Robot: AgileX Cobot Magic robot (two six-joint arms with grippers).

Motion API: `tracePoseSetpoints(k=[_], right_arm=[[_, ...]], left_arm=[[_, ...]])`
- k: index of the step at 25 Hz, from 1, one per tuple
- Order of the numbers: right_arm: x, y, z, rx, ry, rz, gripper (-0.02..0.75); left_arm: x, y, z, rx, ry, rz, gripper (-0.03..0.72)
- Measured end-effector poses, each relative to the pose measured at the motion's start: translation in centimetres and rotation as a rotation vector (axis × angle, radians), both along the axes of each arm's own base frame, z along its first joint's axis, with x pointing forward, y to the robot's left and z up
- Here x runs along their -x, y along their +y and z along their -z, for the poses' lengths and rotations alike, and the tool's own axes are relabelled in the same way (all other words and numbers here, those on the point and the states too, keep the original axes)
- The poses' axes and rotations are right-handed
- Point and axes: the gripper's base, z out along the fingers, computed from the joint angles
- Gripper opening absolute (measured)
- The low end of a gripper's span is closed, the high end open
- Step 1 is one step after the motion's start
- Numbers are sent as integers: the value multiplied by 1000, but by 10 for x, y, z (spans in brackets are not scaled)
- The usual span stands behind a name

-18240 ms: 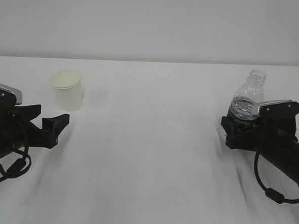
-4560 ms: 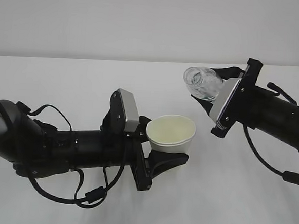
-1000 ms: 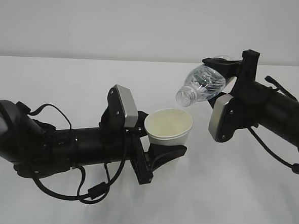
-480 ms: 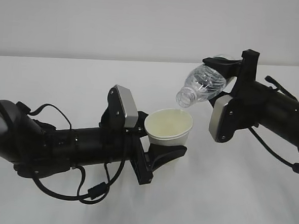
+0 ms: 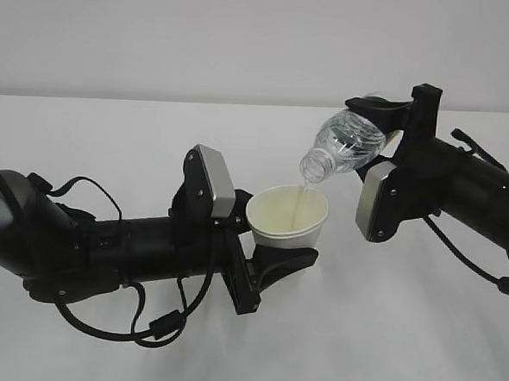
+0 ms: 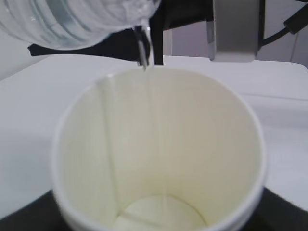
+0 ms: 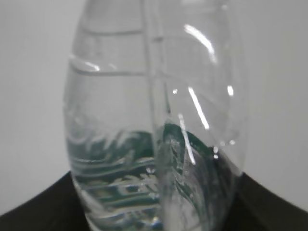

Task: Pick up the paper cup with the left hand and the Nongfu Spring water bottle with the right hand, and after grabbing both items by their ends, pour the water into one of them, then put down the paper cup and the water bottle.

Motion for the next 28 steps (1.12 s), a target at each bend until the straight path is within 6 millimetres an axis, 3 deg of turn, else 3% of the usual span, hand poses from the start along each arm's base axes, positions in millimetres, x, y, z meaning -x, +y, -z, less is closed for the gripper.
tracePoseSetpoints(k=[28], right_arm=[[0, 0, 0, 9, -12, -2, 464]], left_arm=[[0, 0, 0, 0, 0, 0, 468]])
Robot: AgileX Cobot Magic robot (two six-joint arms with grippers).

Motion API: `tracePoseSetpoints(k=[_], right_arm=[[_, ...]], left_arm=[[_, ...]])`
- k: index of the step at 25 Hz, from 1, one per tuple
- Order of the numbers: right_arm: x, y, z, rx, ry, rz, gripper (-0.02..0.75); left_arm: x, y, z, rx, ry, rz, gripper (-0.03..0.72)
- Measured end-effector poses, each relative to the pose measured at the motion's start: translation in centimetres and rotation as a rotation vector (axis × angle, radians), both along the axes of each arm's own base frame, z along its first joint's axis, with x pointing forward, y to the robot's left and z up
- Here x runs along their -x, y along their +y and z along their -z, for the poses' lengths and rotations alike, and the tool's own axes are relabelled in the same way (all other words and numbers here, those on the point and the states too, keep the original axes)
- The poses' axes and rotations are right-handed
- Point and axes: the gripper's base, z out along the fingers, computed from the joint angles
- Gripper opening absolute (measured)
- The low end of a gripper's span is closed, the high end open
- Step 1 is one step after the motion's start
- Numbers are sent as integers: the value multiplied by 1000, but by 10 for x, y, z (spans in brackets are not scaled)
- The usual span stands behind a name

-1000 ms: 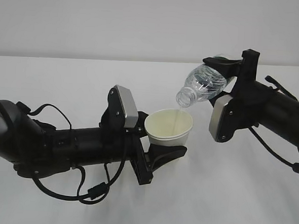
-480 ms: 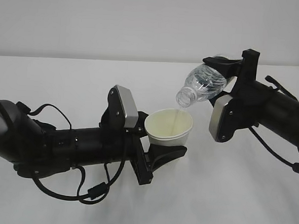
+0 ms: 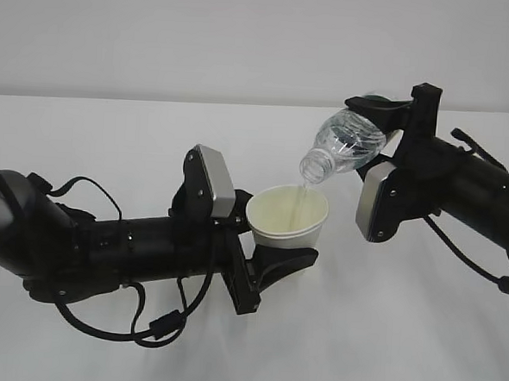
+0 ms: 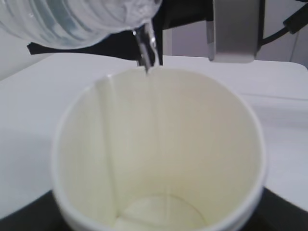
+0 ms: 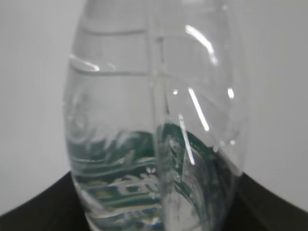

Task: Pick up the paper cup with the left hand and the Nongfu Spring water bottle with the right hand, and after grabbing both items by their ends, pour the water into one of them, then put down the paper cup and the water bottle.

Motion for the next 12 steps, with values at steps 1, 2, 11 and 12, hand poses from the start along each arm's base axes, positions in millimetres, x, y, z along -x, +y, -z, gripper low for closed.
tracePoseSetpoints(k=[1, 2, 11, 12], right_arm=[[0, 0, 0, -1, -1, 0, 464], [0, 0, 0, -1, -1, 0, 464], [0, 0, 0, 1, -2, 0, 464], [0, 0, 0, 1, -2, 0, 464]], left_arm=[[0, 0, 0, 0, 0, 0, 468], [0, 0, 0, 0, 0, 0, 468], [0, 0, 0, 0, 0, 0, 468], [0, 0, 0, 0, 0, 0, 468]])
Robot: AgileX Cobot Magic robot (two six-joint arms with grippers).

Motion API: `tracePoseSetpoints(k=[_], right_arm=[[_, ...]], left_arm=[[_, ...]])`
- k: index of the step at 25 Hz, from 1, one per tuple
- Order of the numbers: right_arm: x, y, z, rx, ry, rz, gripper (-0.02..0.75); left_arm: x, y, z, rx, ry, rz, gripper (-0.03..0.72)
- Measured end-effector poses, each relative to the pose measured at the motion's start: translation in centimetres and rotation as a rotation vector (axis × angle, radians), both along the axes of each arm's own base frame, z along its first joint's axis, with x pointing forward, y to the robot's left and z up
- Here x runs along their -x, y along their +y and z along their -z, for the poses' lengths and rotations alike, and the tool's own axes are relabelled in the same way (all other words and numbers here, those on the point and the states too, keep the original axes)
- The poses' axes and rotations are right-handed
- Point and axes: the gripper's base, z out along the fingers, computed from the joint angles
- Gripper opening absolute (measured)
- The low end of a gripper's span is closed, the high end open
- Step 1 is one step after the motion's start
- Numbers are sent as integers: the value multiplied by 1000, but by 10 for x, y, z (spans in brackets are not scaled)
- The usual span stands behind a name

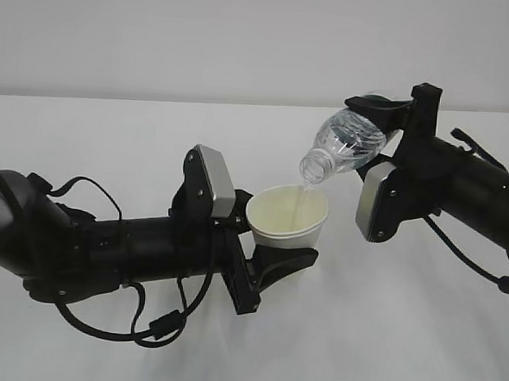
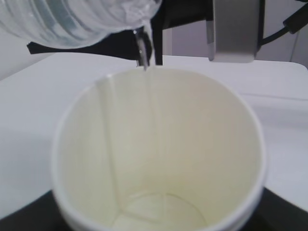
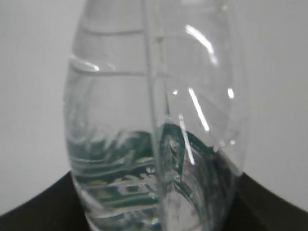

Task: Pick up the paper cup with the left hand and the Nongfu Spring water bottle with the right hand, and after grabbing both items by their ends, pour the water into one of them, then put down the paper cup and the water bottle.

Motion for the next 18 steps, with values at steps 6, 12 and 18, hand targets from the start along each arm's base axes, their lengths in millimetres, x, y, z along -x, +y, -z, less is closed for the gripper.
tracePoseSetpoints(k=[6, 12, 18], right_arm=[[0, 0, 0, 1, -2, 0, 464], [0, 0, 0, 1, -2, 0, 464], [0, 0, 0, 1, -2, 0, 464]], left_arm=[[0, 0, 0, 0, 0, 0, 468], [0, 0, 0, 0, 0, 0, 468], [0, 0, 0, 0, 0, 0, 468]])
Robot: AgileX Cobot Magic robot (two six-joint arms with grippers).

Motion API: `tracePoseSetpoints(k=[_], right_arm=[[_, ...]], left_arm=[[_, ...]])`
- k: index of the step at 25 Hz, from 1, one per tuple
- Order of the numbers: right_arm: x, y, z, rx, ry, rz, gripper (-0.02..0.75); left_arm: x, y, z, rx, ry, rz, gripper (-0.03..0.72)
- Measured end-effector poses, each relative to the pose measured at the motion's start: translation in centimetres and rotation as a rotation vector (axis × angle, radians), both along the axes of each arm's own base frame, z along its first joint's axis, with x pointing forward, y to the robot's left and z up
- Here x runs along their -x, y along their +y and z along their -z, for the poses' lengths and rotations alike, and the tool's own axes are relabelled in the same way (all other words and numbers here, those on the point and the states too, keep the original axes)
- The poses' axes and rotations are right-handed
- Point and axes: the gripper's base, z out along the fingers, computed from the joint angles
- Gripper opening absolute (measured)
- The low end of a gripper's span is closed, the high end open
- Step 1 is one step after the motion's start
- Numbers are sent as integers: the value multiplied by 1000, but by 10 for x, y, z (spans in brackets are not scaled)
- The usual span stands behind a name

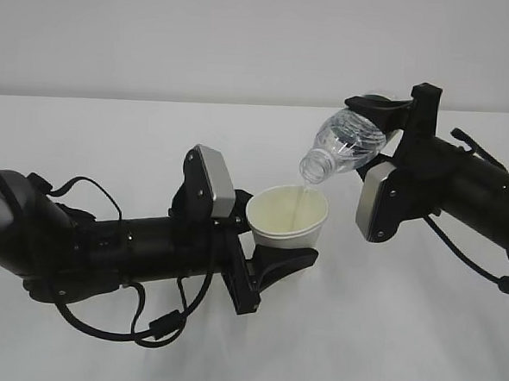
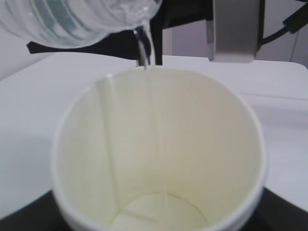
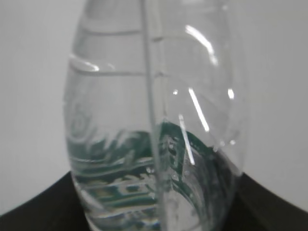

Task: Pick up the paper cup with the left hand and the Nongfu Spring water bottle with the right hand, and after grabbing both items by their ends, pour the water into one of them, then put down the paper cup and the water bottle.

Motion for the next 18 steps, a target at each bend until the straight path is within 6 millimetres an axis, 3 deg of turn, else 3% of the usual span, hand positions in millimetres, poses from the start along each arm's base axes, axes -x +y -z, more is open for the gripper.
tracePoseSetpoints(k=[18], right_arm=[[0, 0, 0, 1, -6, -3, 464]], left_arm=[[0, 0, 0, 0, 0, 0, 468]])
